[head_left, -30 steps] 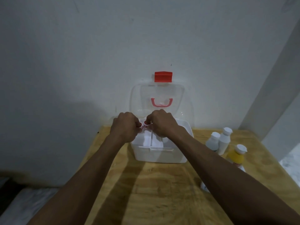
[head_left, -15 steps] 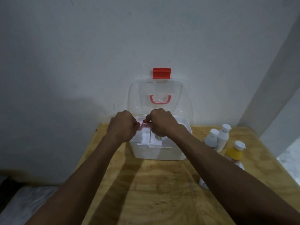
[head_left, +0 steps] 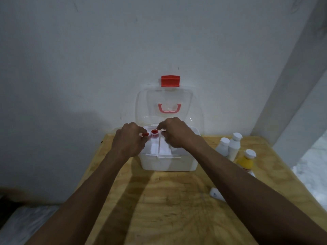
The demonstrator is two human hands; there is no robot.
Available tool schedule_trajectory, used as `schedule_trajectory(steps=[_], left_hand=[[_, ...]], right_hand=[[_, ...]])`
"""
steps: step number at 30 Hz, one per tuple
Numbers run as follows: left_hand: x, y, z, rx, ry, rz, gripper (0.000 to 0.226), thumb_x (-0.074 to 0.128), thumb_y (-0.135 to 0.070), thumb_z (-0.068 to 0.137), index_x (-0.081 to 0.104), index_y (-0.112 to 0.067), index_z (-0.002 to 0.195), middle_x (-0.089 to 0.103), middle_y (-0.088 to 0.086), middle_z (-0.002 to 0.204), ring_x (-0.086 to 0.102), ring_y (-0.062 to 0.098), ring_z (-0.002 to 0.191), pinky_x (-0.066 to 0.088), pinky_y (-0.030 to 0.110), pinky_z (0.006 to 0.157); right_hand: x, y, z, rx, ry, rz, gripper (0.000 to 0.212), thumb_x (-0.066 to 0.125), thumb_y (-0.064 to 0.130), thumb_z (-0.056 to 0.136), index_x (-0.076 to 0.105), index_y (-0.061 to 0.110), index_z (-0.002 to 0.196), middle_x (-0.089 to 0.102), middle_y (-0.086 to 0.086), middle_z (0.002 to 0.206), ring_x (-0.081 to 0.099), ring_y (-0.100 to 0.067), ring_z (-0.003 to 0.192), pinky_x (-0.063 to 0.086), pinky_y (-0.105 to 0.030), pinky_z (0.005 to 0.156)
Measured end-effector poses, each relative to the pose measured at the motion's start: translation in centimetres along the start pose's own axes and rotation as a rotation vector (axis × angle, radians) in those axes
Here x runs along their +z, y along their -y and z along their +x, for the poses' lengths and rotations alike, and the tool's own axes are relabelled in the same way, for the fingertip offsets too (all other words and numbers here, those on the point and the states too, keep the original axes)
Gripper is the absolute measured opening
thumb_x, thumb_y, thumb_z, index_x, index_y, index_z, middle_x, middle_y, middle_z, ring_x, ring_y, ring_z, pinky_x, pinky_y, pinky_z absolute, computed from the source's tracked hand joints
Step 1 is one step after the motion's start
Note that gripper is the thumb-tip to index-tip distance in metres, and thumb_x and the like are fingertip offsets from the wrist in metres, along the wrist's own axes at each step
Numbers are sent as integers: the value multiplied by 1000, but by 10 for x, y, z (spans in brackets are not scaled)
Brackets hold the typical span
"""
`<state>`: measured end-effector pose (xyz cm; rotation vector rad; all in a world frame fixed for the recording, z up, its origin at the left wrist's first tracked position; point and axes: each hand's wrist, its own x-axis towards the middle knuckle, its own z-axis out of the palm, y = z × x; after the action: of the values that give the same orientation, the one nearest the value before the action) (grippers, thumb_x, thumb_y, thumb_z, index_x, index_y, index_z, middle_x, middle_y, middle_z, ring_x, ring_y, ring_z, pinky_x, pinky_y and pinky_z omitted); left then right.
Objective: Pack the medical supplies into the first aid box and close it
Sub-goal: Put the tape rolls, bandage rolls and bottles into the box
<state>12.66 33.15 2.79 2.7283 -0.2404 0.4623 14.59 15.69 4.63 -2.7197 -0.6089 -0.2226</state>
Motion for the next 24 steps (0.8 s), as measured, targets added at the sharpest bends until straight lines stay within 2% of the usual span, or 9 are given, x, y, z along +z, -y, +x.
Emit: schedule_trajectory(steps=[3, 6, 9, 12, 16, 19, 24], left_hand=[[-5, -11, -10, 19, -75, -41, 29, 66, -39, 88, 77, -13, 95, 75, 10, 93, 66, 23, 77, 55, 38, 72], [-8, -28, -25, 72, -102, -101, 28, 65, -39, 88, 76, -20, 105, 75, 7, 102, 67, 23, 86, 52, 35, 74], [-7, -50, -44, 80, -149, -178, 28, 70, -31, 85, 75, -15, 108, 72, 8, 106, 65, 25, 95, 50, 38, 85], [1, -79, -68, 98, -163, -253, 27, 72, -26, 84, 74, -13, 107, 72, 7, 110, 62, 24, 109, 45, 36, 96], [24, -113, -99, 147, -84, -358, 27, 73, -28, 83, 73, -18, 109, 71, 2, 111, 61, 17, 102, 41, 26, 88], [47, -136, -110, 209, 19, -370, 26, 70, -33, 85, 72, -21, 108, 70, -2, 108, 61, 14, 98, 43, 24, 83], [82, -172, -107, 276, 158, -277, 33, 61, -40, 88, 69, -23, 116, 69, -1, 113, 60, 17, 103, 47, 34, 87]], right_hand=[[-18, -7, -18, 1, -41, 33, 30, 60, 10, 93, 64, 14, 122, 63, -10, 127, 61, -25, 113, 50, -39, 97], [-36, -17, -43, 17, -81, 59, 28, 58, 11, 93, 66, 13, 120, 66, -11, 122, 63, -24, 108, 50, -34, 94], [-52, -28, -76, 72, -124, 106, 25, 59, 12, 92, 69, 13, 115, 69, -9, 113, 64, -20, 98, 46, -23, 82], [-66, -39, -119, 147, -184, 172, 23, 60, 12, 91, 72, 16, 110, 72, -5, 107, 65, -14, 93, 44, -19, 80], [-75, -60, -178, 272, -266, 203, 20, 62, 11, 87, 75, 17, 102, 76, -1, 94, 67, -10, 83, 45, -12, 72], [-67, -78, -213, 399, -237, 160, 20, 62, 11, 87, 75, 16, 101, 75, -2, 94, 67, -16, 85, 48, -23, 74], [-49, -109, -250, 556, -206, 101, 22, 66, 14, 84, 72, 13, 106, 73, -7, 104, 65, -21, 94, 47, -25, 78]])
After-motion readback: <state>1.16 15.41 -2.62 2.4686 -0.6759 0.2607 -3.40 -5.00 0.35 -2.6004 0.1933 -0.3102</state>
